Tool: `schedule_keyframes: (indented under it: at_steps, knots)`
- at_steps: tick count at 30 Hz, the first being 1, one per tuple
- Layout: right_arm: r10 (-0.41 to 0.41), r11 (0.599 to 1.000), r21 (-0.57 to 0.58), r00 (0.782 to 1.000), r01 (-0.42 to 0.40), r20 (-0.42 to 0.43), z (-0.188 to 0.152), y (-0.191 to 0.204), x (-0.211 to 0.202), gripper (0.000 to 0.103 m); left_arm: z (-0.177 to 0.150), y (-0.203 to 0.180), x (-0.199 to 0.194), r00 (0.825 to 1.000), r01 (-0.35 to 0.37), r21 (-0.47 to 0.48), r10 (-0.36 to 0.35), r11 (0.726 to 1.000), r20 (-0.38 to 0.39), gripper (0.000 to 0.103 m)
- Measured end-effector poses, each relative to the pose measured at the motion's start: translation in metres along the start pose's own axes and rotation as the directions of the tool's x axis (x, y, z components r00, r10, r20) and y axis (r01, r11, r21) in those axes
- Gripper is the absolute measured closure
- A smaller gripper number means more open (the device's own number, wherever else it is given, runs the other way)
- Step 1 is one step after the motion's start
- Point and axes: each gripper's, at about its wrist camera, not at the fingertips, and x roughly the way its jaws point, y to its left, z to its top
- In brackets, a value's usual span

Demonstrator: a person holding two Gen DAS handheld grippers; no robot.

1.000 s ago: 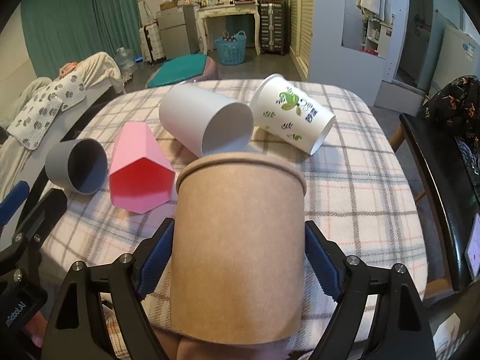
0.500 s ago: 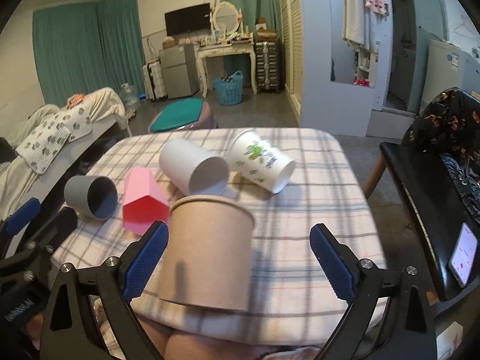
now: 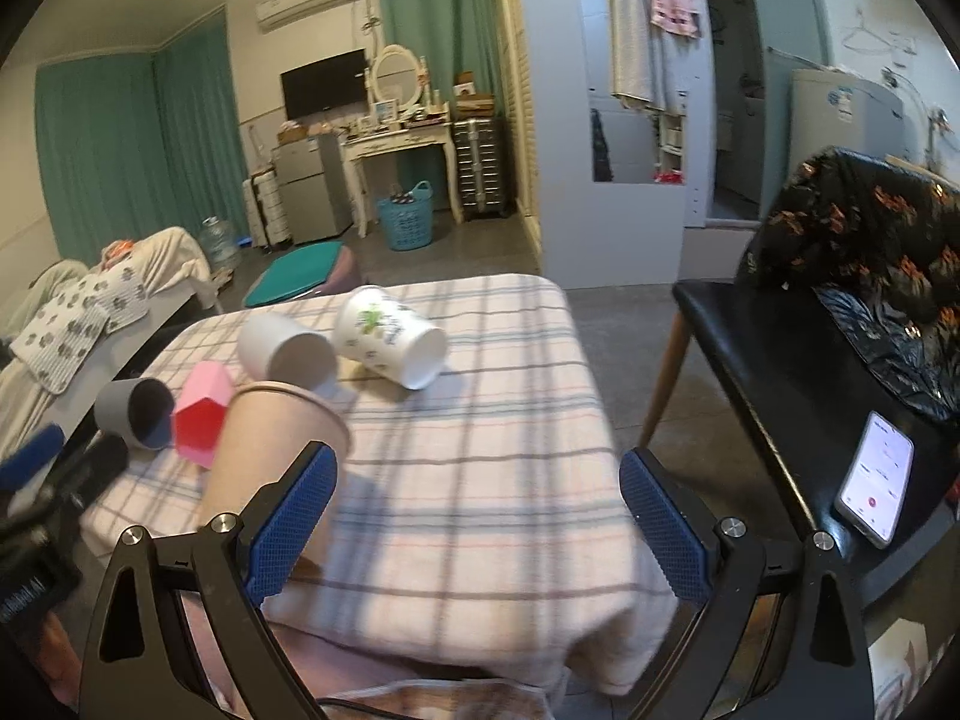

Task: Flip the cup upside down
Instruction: 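Lift the brown cup with the right gripper and rotate it rim-down, then lower the brown cup onto the table with the right gripper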

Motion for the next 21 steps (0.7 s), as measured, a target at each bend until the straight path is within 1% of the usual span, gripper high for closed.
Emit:
schedule_keyframes:
  at_steps: [4, 9, 11, 12, 14, 15, 19, 21]
  knots:
    - [-0.014, 0.999, 0.039, 1.0, 0.015, -0.021, -0.006, -0.023, 0.006, 0.007, -0.012, -0.018, 0.022, 0.997, 0.038, 0.009, -0.037, 0.999, -0.066, 0.005]
    - [-0.021, 0.998, 0.064, 0.998, 0.024, -0.058, -0.012, -0.041, 0.021, 0.007, -0.024, -0.033, 0.046, 0.987, 0.069, 0.022, -0.065, 0.997, -0.144, 0.007]
    - [-0.02, 0.997, 0.067, 0.997, 0.025, -0.071, -0.014, -0.044, 0.027, 0.007, -0.028, -0.033, 0.055, 0.981, 0.078, 0.008, -0.076, 0.997, -0.176, 0.007]
    - [-0.019, 0.997, 0.067, 0.997, 0.024, -0.077, -0.015, -0.044, 0.029, 0.007, -0.029, -0.033, 0.057, 0.98, 0.084, 0.001, -0.082, 0.996, -0.184, 0.007]
    - [-0.014, 0.998, 0.065, 0.996, 0.02, -0.086, -0.017, -0.042, 0.034, 0.007, -0.032, -0.031, 0.061, 0.976, 0.097, -0.005, -0.096, 0.995, -0.196, 0.019]
    - [-0.01, 0.998, 0.064, 0.996, 0.015, -0.091, -0.018, -0.042, 0.036, 0.007, -0.033, -0.032, 0.062, 0.973, 0.109, -0.003, -0.107, 0.994, -0.204, 0.024]
    - [0.004, 0.998, 0.06, 0.994, 0.002, -0.105, -0.02, -0.037, 0.042, 0.007, -0.031, -0.034, 0.058, 0.973, 0.119, 0.013, -0.115, 0.993, -0.199, 0.024]
    - [0.008, 0.998, 0.057, 0.994, -0.002, -0.108, -0.021, -0.035, 0.044, 0.007, -0.027, -0.034, 0.053, 0.976, 0.116, 0.03, -0.108, 0.993, -0.189, 0.024]
